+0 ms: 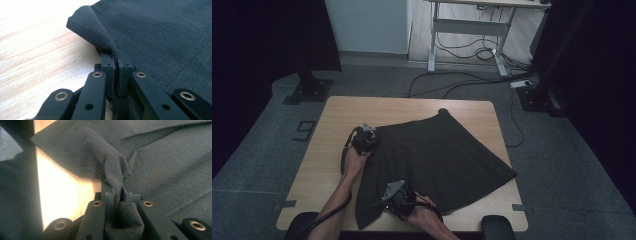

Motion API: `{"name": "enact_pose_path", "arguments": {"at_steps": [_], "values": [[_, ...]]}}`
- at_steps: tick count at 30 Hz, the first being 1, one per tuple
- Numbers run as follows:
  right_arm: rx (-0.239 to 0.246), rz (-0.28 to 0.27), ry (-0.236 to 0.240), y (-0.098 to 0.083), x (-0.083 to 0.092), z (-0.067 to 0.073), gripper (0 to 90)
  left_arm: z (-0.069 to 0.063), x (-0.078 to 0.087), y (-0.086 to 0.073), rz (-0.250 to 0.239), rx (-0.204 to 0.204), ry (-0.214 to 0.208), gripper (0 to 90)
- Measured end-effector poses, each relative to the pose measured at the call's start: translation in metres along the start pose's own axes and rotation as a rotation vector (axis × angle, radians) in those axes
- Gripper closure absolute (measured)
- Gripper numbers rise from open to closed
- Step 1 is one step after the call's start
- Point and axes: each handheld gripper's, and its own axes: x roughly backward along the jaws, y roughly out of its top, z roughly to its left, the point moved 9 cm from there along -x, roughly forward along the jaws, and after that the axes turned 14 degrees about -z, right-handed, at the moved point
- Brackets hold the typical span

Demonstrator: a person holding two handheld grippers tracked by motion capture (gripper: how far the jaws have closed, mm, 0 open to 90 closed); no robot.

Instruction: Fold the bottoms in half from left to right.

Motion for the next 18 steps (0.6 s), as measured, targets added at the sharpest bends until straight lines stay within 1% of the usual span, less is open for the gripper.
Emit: {"name": "enact_pose_path", "arguments": {"at_steps": [1, 5, 10, 13, 18], "values": [[-0.011, -0.004, 0.012, 0.001, -0.002, 0.002, 81.5, 0.001, 0.002, -0.001, 0.001, 0.006, -0.001, 85.2], [-0.01, -0.003, 0.054, 0.009, -0.011, 0.013, 81.2, 0.008, 0.014, -0.009, 0.004, 0.009, 0.01, 85.0], [0.012, -0.005, 0.102, 0.02, -0.025, 0.029, 80.9, 0.02, 0.036, -0.022, 0.016, 0.009, 0.036, 84.8], [0.021, -0.008, 0.132, 0.028, -0.034, 0.042, 80.7, 0.029, 0.051, -0.031, 0.019, 0.021, 0.05, 84.6], [0.047, -0.006, 0.18, 0.04, -0.049, 0.062, 80.3, 0.042, 0.077, -0.047, 0.034, 0.023, 0.084, 84.5]]}}
